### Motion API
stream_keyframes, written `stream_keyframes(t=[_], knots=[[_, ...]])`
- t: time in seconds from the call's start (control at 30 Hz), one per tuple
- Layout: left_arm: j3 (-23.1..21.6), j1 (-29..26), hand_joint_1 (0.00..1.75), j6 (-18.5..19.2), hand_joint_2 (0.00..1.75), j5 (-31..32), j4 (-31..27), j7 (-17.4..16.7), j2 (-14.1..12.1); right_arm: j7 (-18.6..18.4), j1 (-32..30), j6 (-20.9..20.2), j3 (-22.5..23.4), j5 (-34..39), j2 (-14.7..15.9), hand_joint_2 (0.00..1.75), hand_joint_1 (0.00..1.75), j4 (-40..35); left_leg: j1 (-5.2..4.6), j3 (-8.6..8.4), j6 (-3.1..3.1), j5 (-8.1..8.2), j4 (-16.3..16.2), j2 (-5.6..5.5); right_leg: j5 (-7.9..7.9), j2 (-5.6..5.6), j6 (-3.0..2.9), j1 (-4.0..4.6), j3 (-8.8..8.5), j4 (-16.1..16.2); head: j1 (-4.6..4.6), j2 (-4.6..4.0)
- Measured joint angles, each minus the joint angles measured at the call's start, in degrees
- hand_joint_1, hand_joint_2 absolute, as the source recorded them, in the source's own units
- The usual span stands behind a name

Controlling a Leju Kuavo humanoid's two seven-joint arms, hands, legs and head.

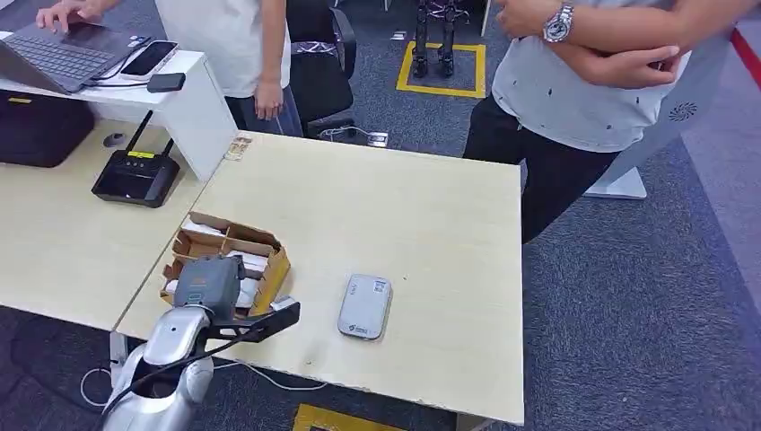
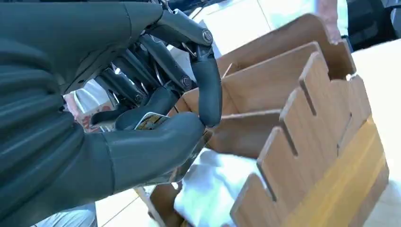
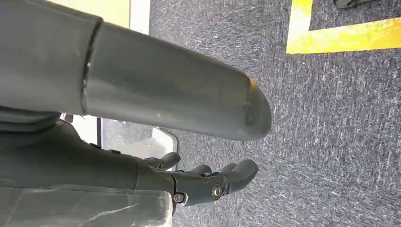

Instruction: Pass the card to the sensor for recognition and then transmit it.

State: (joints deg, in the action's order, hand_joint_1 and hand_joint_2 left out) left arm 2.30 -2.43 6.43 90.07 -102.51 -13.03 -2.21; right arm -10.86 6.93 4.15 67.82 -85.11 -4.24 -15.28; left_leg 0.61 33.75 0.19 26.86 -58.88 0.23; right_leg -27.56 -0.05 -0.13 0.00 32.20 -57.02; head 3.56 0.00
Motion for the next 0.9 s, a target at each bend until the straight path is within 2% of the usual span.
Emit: stream_keyframes(t=[0.33, 0.6, 0.9], knots=[[0.37, 2.87, 1.75, -2.12, 1.75, 0.00, -0.26, 4.92, 0.85, 0.24, 0.01, -0.15, 0.00, -0.31, 0.00, 0.00, 0.00, 0.02, 0.00, 0.01, 0.00, 0.00, 0.00, -0.02, 0.00, -0.01, 0.00, 0.00, -0.02, 0.00, 0.00, 0.00], [0.81, 5.14, 1.75, -2.14, 1.75, 0.00, -1.14, 5.36, 1.40, 0.46, 0.01, -0.20, 0.02, -0.66, 0.00, 0.00, 0.00, 0.02, 0.00, 0.01, 0.00, 0.00, 0.00, -0.02, 0.00, -0.01, 0.00, 0.00, -0.01, 0.00, 0.00, 0.00], [4.57, 9.83, 1.75, 0.26, 1.75, -3.45, -1.18, 9.40, 2.56, 0.94, 0.04, -0.15, 0.02, -1.03, 0.00, 0.00, 0.00, 0.04, 0.00, 0.01, -0.04, -0.03, 0.00, -0.02, 0.01, -0.01, 0.00, 0.00, -0.02, -0.01, 0.02, 0.00]])
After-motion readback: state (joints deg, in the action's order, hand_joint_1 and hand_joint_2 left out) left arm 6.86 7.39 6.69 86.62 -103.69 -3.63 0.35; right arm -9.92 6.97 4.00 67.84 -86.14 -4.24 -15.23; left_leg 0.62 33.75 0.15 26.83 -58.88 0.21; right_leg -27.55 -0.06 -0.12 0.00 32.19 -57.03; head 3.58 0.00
